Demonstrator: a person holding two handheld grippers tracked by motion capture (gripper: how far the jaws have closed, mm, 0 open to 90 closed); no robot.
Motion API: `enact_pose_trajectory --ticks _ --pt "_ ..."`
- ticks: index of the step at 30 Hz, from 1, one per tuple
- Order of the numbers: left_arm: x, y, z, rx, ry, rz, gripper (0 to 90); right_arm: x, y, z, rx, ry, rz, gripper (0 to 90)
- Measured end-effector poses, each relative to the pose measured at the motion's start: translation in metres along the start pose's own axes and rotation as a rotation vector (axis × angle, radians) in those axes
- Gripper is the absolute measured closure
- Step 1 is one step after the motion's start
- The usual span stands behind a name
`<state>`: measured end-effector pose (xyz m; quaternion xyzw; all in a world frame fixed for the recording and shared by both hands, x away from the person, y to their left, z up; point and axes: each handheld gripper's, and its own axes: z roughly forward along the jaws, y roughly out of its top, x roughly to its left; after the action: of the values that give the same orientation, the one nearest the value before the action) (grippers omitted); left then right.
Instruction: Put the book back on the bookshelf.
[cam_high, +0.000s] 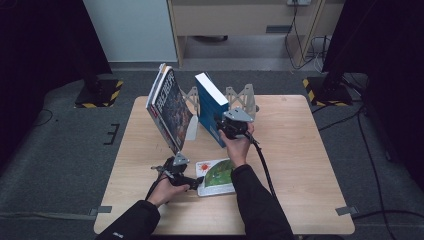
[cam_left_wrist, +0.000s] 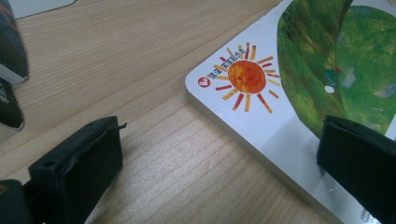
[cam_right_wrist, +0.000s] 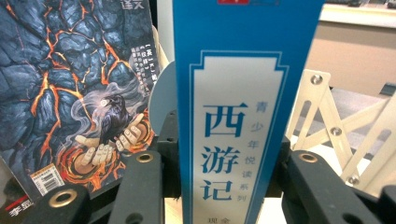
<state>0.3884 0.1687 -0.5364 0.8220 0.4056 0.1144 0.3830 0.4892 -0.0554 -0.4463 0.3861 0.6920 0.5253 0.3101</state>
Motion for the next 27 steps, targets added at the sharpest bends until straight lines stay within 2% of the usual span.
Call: enact_pose_trajectory --ticks 3,6,9,15,21,27 --pt "0.000 0.000 0.000 -0.001 0.000 0.000 0.0 -0.008 -0.001 -0.004 0.004 -0.003 0.025 61.8" --pt "0.000 0.000 0.000 -0.001 0.000 0.000 0.0 -0.015 -0.004 -0.009 -0.007 -0.029 0.037 61.8" --pt "0.000 0.000 0.000 -0.001 0.001 0.004 0.0 -0.018 -0.005 -0.012 -0.010 -0.035 0.037 61.8" --pt "0.000 0.000 0.000 0.000 0.001 0.004 0.0 -0.006 -0.004 -0.010 -0.021 -0.052 0.006 61.8" --pt "0.000 0.000 0.000 0.000 0.000 0.004 0.0 0.002 0.001 -0.002 -0.012 -0.068 -0.001 61.7" --pt "0.000 0.000 0.000 0.000 0.000 0.004 0.0 0.008 0.003 0.002 -0.021 -0.022 -0.001 61.7"
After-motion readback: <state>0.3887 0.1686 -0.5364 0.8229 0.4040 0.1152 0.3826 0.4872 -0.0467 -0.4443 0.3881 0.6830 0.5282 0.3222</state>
